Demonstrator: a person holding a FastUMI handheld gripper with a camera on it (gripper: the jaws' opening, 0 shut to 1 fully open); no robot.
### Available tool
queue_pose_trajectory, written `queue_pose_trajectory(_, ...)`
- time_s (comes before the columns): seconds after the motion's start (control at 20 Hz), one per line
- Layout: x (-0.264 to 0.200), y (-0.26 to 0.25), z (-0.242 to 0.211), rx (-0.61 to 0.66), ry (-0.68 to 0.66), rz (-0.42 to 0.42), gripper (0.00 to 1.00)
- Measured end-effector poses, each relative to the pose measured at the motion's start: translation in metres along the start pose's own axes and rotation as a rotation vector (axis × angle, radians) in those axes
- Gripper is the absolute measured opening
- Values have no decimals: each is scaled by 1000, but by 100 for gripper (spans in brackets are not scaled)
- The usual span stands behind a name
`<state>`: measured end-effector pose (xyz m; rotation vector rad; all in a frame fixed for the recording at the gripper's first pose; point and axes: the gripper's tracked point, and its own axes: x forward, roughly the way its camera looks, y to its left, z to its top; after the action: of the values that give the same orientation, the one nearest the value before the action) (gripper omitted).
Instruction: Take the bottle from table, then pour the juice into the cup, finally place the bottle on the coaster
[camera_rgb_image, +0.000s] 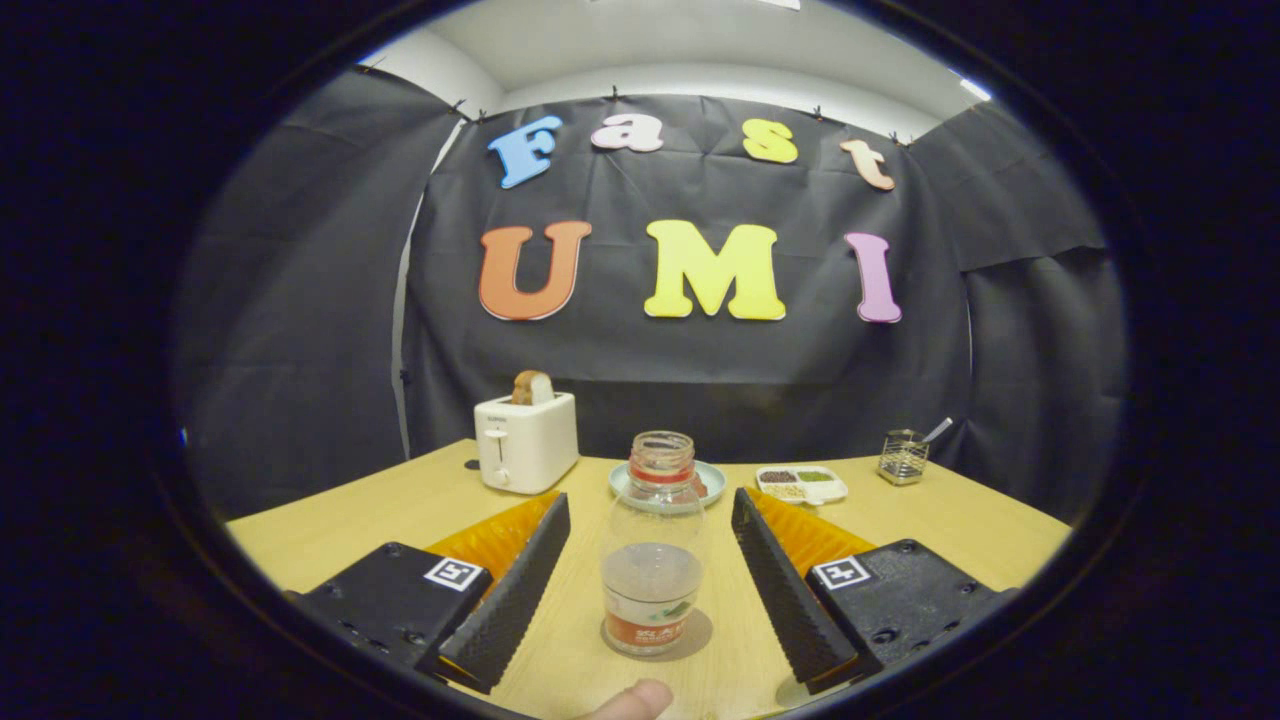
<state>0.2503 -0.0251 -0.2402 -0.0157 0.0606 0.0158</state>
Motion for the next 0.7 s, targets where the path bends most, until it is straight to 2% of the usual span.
queue_pose_trajectory(0.45, -89, 2, 81, -39, -10, -32, 100)
queue_pose_trajectory(0.7, -131, -2, 132, 4, -29, -38, 100)
